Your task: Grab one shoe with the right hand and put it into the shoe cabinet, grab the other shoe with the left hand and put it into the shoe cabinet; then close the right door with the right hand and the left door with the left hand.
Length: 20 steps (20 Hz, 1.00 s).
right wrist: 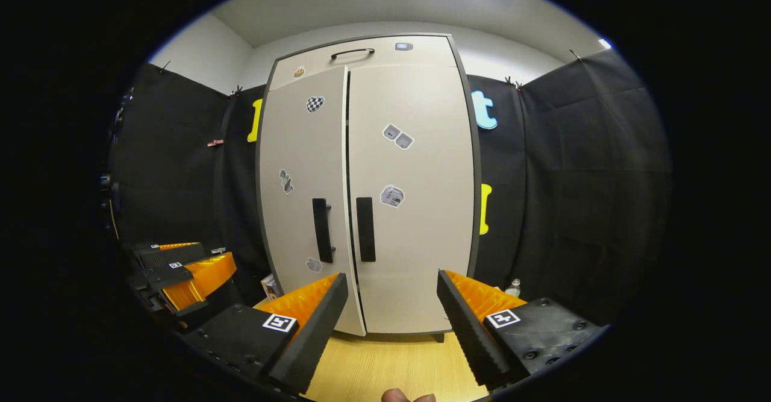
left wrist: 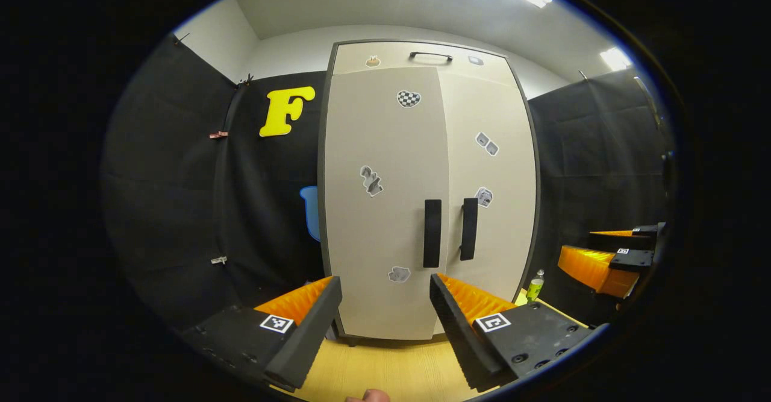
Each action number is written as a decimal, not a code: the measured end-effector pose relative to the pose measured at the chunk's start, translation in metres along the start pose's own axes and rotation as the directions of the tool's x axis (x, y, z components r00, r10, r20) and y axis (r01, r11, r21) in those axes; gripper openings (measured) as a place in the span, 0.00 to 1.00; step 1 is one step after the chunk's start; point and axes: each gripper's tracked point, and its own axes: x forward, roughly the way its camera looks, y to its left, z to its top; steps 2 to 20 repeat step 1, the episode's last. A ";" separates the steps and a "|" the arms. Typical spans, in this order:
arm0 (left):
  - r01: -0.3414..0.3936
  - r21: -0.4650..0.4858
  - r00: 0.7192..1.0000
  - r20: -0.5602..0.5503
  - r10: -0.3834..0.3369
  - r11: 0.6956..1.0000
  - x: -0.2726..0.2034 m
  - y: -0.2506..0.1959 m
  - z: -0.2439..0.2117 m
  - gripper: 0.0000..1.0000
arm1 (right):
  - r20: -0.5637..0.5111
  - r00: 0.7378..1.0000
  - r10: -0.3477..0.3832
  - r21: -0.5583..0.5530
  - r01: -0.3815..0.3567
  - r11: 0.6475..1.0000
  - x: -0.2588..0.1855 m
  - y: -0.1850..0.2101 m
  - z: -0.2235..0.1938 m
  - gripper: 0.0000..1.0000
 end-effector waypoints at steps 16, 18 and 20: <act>0.001 0.002 1.000 0.003 -0.001 1.000 0.001 -0.001 0.000 0.94 | 0.003 1.000 0.000 0.001 0.000 1.000 0.000 -0.001 0.000 0.98; 0.001 0.002 1.000 0.003 -0.001 1.000 0.001 -0.001 0.000 0.94 | 0.003 1.000 0.000 0.001 0.000 1.000 0.000 -0.001 0.000 0.98; 0.001 0.002 1.000 0.003 -0.001 1.000 0.001 -0.001 0.000 0.94 | 0.003 1.000 0.000 0.001 0.000 1.000 0.000 -0.001 0.000 0.98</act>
